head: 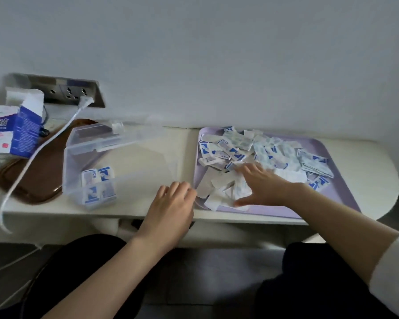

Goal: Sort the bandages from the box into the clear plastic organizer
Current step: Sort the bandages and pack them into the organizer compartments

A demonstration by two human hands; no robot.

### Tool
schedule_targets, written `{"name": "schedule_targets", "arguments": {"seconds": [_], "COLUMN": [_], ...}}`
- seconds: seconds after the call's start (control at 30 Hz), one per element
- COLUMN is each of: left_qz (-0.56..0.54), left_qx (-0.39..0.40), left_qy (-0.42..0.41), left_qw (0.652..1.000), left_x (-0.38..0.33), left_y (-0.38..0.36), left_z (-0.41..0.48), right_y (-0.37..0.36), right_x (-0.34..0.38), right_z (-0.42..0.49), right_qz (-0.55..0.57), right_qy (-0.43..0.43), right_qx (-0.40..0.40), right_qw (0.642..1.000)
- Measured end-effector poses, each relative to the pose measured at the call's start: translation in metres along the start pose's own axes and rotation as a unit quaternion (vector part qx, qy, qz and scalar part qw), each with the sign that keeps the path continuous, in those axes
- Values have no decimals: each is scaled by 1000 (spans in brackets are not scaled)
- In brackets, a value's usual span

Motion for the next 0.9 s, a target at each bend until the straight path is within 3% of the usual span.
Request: {"name": "schedule_targets", "arguments": {"seconds": [0.1,0.23,0.33,0.63,0.9], "left_qz": [-8,20,20,-96,-171], "left_qx": [22,150,180,323,368], "left_qy": [24,49,70,145,164], "left_qw": [999,987,981,930,899], "left_x": [-14,-23,-27,-18,-28], "left_y": [-4,-25,-32,-54,-73], "left_z": [22,41,52,72,74], "right_y": [0,6,8,19,14], "right_x": [2,6,3,-3,-6], "right_z": [0,2,5,12,15], "right_qz": [12,6,10,91,131], "right_qy": [26,56,59,29,19], "right_qx": [-5,-25,-28,-64,-70], "right_qw": [1000,998,998,993,989]}}
Point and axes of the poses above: each hand's wrist, its own z-axis towards the middle knuckle, its own y-axis out of the back of the hand, x = y × z, the point moved 9 cm from there along z, towards the middle knuckle, and after that the axes turned 14 degrees about z, right-handed, at the moved point
